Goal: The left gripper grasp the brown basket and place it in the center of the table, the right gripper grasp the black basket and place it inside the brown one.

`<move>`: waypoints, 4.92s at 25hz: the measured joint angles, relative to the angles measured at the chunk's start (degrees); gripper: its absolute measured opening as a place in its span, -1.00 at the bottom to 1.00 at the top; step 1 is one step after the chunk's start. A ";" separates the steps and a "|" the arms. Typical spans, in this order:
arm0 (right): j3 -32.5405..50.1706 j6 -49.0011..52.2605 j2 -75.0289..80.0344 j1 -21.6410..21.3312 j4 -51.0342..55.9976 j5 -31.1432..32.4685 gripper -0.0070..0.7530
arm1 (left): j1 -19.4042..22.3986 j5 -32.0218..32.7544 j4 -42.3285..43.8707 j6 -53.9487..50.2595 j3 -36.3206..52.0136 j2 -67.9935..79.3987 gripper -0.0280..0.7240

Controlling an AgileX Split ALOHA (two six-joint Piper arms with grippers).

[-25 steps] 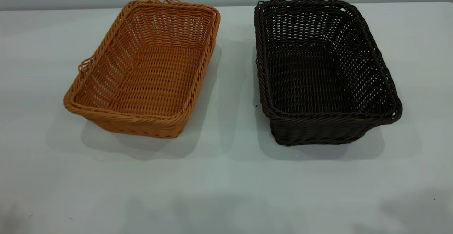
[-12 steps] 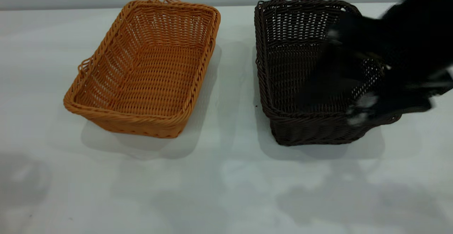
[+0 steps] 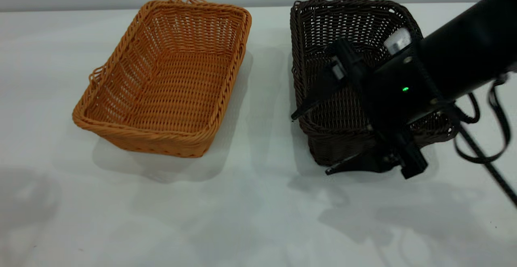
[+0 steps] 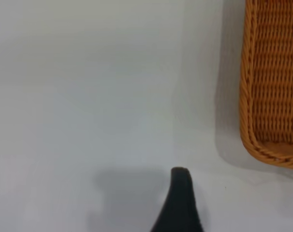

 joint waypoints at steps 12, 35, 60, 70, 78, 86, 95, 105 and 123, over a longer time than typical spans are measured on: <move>-4.07 7.90 3.38 0.00 0.77 -11.29 0.39 | 0.00 -0.60 0.00 0.00 0.00 0.00 0.58; -4.14 12.51 4.34 0.02 1.87 -34.40 0.39 | -6.86 -7.69 -1.51 0.00 -20.70 42.13 0.58; -5.57 13.76 9.01 0.02 1.89 -32.48 0.12 | -12.05 -12.17 -2.85 -0.14 -37.09 68.82 0.21; -5.83 14.39 9.01 0.02 2.37 -34.13 -0.64 | -12.05 -14.61 -2.85 -0.14 -37.09 68.82 -0.56; -5.79 11.88 5.51 -1.94 1.32 -35.06 -0.73 | -12.05 -14.95 -2.07 0.03 -37.09 68.82 -0.73; -9.00 -3.01 0.29 -15.42 -9.88 -23.86 -0.73 | -13.48 -18.43 -2.43 14.08 -37.22 68.82 -0.73; -23.79 1.14 0.13 -26.36 -36.59 3.22 -0.74 | -21.71 -25.19 0.22 51.24 -37.65 69.64 -0.73; -32.40 11.07 0.12 -28.61 -59.48 14.27 -0.74 | -30.23 -30.05 1.81 61.29 -39.98 72.90 -0.73; -32.53 10.20 0.12 -37.68 -50.41 13.20 -0.74 | -33.40 -34.74 3.14 56.98 -39.81 69.54 0.34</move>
